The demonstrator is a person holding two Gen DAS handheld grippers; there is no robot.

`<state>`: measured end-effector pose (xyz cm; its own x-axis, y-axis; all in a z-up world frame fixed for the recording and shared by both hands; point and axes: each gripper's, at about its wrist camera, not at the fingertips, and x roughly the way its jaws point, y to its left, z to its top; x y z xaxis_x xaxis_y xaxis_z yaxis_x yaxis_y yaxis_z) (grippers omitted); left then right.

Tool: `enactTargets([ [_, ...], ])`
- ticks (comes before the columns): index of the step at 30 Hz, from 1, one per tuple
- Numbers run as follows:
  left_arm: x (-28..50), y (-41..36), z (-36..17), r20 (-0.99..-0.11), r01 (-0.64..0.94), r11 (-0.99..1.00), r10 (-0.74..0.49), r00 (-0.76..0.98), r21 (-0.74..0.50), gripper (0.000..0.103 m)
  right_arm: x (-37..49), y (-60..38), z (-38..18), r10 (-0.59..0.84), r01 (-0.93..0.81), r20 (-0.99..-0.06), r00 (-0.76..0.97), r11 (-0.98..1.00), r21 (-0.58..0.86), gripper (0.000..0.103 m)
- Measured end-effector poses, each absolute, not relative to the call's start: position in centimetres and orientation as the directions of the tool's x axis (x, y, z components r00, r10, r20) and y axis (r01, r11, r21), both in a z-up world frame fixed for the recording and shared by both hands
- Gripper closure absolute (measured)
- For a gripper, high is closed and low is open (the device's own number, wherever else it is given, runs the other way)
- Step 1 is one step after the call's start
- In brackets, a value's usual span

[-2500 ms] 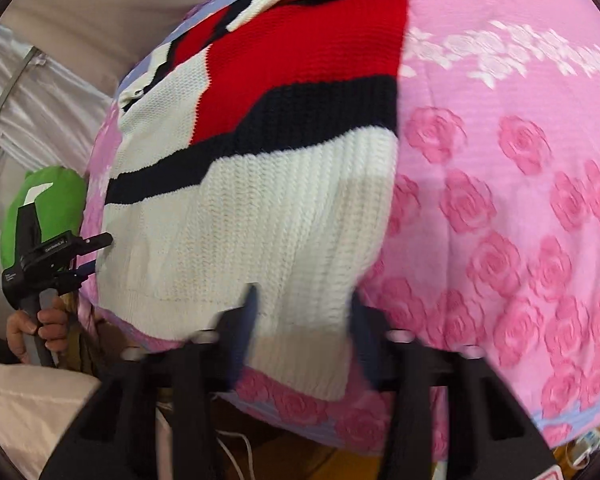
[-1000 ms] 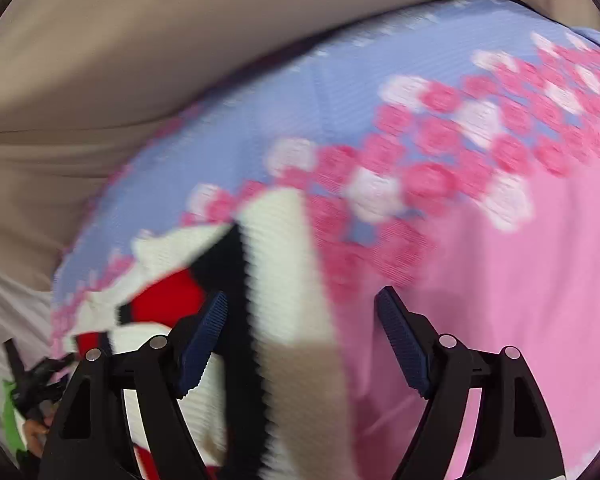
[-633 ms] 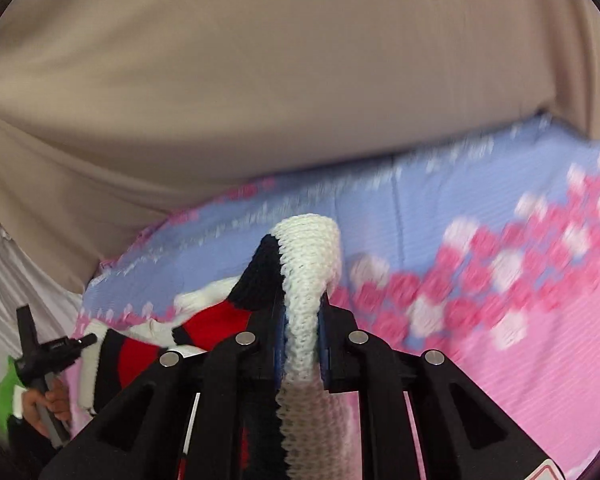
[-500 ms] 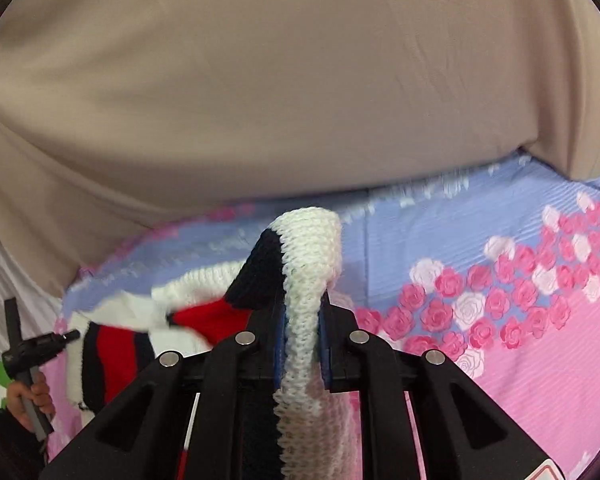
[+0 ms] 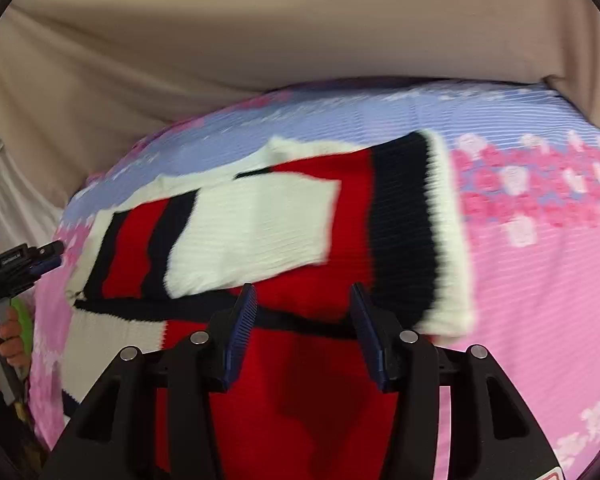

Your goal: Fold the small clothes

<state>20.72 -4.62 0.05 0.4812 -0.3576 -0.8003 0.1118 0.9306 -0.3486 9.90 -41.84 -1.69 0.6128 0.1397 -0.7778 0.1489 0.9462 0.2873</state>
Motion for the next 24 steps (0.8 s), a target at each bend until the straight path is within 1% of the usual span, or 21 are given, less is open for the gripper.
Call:
enactTargets([
  [1,20.5,-5.8,-0.2,-0.796,0.135,0.92,-0.386,0.466,-0.367,0.059,10.5,-41.2,-1.8,0.145,0.149,-0.779,0.61,0.945,0.293,0.054],
  [2,20.2,-8.2,-0.4,-0.793,0.176,0.907,-0.42,0.442,-0.383,0.054,10.8,-40.7,-2.1,0.141,0.16,-0.781,0.608,0.942,0.295,0.054],
  [3,19.9,-9.6,-0.6,-0.792,0.2,0.902,-0.432,0.432,-0.383,0.052,11.6,-41.1,-2.3,0.138,0.188,-0.787,0.601,0.933,0.307,0.05],
  [4,19.6,-10.9,-0.8,-0.789,0.222,0.896,-0.444,0.424,-0.384,0.051,12.3,-41.8,-2.8,0.137,0.22,-0.791,0.596,0.92,0.325,0.049],
  [6,19.0,-14.1,-1.5,-0.791,0.292,0.876,-0.476,0.386,-0.385,0.044,13.3,-43.5,-4.1,0.129,0.3,-0.8,0.586,0.883,0.362,0.048],
  [7,18.7,-15.8,-1.9,-0.797,0.325,0.871,-0.476,0.373,-0.368,0.042,13.8,-43.8,-4.9,0.147,0.314,-0.803,0.578,0.868,0.384,0.048],
  [8,18.4,-16.9,-2.2,-0.801,0.35,0.868,-0.474,0.366,-0.353,0.038,14.4,-44.1,-5.4,0.18,0.313,-0.804,0.566,0.856,0.411,0.055],
  [9,18.1,-18.1,-2.5,-0.805,0.383,0.864,-0.467,0.365,-0.327,0.036,14.8,-43.9,-5.7,0.211,0.296,-0.804,0.555,0.854,0.429,0.084],
  [10,17.9,-18.9,-2.6,-0.806,0.405,0.862,-0.461,0.371,-0.306,0.034,15.2,-43.8,-5.7,0.249,0.274,-0.802,0.543,0.85,0.449,0.094],
  [11,17.7,-20.1,-2.8,-0.806,0.44,0.855,-0.455,0.379,-0.276,0.028,15.5,-43.5,-5.1,0.272,0.253,-0.791,0.547,0.847,0.467,0.093],
  [14,17.1,-22.6,-3.0,-0.798,0.504,0.833,-0.456,0.395,-0.226,0.023,15.9,-42.2,-1.2,0.351,0.123,-0.722,0.596,0.849,0.514,0.094],
  [17,17.7,-24.6,-3.2,-0.787,0.532,0.823,-0.458,0.414,-0.199,0.024,16.3,-41.1,2.1,0.433,0.018,-0.671,0.602,0.833,0.554,0.094],
  [18,18.1,-24.9,-3.2,-0.781,0.529,0.823,-0.464,0.418,-0.206,0.041,16.5,-40.9,2.7,0.462,-0.005,-0.659,0.594,0.821,0.57,0.094],
  [19,18.9,-25.0,-3.2,-0.778,0.525,0.818,-0.483,0.402,-0.237,0.056,16.7,-40.8,3.0,0.494,-0.027,-0.647,0.581,0.806,0.592,0.093],
  [20,19.8,-24.8,-3.2,-0.785,0.506,0.823,-0.486,0.385,-0.261,0.086,16.6,-40.8,3.2,0.507,-0.04,-0.641,0.577,0.801,0.597,0.092],
  [21,20.5,-24.2,-2.9,-0.782,0.484,0.827,-0.493,0.381,-0.286,0.096,16.5,-40.8,3.6,0.49,-0.046,-0.646,0.585,0.816,0.577,0.088],
  [22,21.2,-23.1,-2.3,-0.77,0.447,0.837,-0.501,0.396,-0.315,0.096,16.1,-40.7,4.0,0.472,-0.047,-0.646,0.6,0.827,0.56,0.088],
  [23,22.0,-20.9,-0.7,-0.739,0.396,0.85,-0.509,0.442,-0.348,0.097,15.5,-41.0,4.3,0.453,-0.045,-0.637,0.624,0.834,0.55,0.087],
  [24,22.3,-19.6,0.2,-0.721,0.372,0.854,-0.511,0.468,-0.364,0.097,14.6,-41.3,4.6,0.422,-0.035,-0.634,0.648,0.848,0.528,0.085],
])
